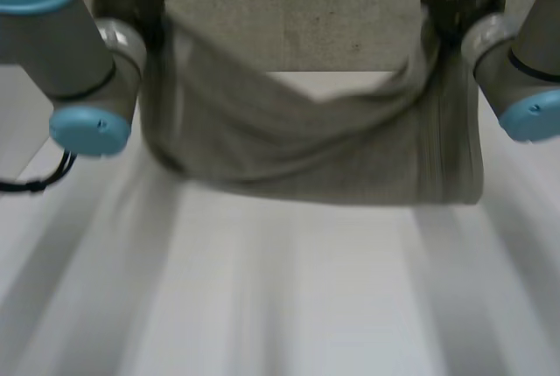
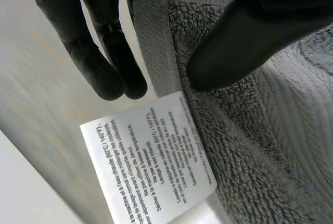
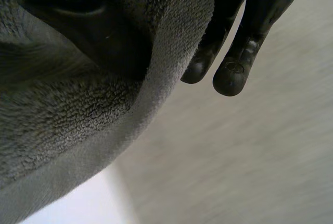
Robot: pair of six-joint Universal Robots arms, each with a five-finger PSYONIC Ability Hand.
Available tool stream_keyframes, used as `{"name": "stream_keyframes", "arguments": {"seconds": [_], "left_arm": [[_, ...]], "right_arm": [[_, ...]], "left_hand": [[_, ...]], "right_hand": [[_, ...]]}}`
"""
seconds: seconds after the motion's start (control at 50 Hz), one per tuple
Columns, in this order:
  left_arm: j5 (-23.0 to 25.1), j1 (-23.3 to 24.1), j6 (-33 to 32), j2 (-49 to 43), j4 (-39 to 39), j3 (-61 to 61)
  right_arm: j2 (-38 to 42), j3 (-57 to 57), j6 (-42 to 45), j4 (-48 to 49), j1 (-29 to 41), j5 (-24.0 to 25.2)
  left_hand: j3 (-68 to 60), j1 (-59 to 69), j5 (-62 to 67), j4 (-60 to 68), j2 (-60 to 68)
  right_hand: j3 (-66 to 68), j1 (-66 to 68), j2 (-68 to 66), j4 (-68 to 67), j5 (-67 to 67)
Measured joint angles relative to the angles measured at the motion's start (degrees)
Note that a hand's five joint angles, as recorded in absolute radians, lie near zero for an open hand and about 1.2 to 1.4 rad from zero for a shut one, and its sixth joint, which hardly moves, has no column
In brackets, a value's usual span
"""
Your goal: Fold the towel.
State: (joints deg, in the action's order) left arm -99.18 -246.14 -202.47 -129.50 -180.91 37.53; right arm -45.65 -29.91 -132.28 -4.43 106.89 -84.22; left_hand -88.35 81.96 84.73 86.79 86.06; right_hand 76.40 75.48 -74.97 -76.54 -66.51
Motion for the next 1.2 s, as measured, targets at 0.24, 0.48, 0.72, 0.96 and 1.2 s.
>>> {"name": "stream_keyframes", "arguments": {"seconds": [0.24,0.48,0.72,0.96,1.2], "left_arm": [[1.29,-1.22,9.2,0.81,-22.78,-7.0],[6.04,-1.5,8.94,-4.21,-9.52,4.28],[9.53,-2.43,2.53,-2.21,-9.75,24.57],[10.0,-5.03,0.62,12.02,-10.01,36.85],[10.3,-8.94,0.73,26.13,-9.43,50.04]], "right_arm": [[-7.49,-9.65,-7.99,36.47,0.4,0.47],[-1.91,-14.2,-7.03,10.26,0.03,7.3],[0.24,-26.69,1.71,-0.03,-1.31,9.85],[-13.12,-38.82,-1.18,0.03,-6.02,9.29],[-26.6,-45.55,-7.75,-5.93,-13.22,10.36]], "left_hand": [[-0.03,0.0,0.0,0.0,0.01],[-0.05,0.0,0.01,0.0,0.01],[-0.14,0.0,0.0,0.0,0.0],[-0.15,0.0,0.01,0.0,0.0],[-0.17,0.0,0.01,0.0,0.01]], "right_hand": [[0.0,0.05,0.0,0.0,-0.22],[0.0,0.07,0.0,0.0,-0.22],[0.0,0.08,0.0,0.0,-0.22],[0.0,0.09,0.0,0.0,-0.22],[0.0,0.09,0.0,0.0,-0.22]]}}
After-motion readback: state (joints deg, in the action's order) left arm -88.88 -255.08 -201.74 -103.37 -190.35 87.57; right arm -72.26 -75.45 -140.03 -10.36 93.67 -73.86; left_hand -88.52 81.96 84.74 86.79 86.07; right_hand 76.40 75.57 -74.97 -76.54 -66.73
